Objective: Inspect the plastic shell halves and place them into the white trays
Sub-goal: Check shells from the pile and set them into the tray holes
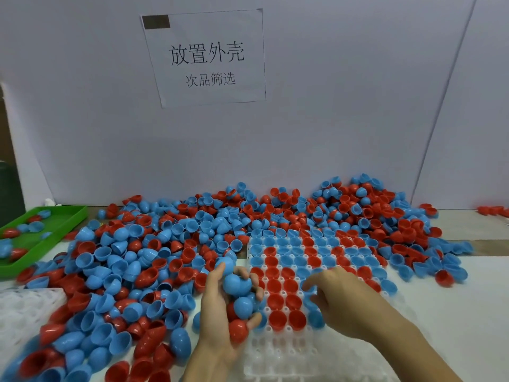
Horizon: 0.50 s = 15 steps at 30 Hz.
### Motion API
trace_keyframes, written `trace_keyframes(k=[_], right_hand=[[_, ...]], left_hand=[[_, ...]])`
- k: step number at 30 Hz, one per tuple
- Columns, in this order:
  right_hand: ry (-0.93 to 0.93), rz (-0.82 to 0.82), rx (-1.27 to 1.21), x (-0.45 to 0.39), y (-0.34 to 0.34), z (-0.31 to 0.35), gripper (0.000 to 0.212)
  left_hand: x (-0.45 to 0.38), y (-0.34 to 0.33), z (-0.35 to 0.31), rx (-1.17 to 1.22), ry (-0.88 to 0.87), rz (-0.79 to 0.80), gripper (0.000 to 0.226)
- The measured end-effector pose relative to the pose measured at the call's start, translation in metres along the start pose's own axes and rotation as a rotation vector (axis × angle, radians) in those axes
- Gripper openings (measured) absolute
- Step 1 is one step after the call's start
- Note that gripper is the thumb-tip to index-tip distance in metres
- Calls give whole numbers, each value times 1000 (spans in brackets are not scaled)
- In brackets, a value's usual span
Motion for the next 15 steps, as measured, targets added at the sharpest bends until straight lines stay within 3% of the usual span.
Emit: trace_keyframes(k=[2, 6, 10, 15], right_hand=[[67, -113, -112, -1, 13, 14, 28], [181, -177, -434, 0, 21, 53, 21], [203, -138, -487, -6, 14, 72, 16], [197, -119, -561, -9, 13, 78, 16]], left_hand=[[1, -3, 0, -3, 13, 31, 40], [6, -12, 6, -63, 87, 76, 53], [11, -22, 12, -46, 158, 64, 69], [13, -20, 9, -194, 89, -3, 62]])
Point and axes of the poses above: each hand's wrist, its own x-axis away from the middle knuckle, its own y-axis out of the back of the hand, z = x × y, the point moved 6 cm from there along -x, towards the middle knuckle, and after that the axes turned 5 degrees about -y, right-handed, at the moved point
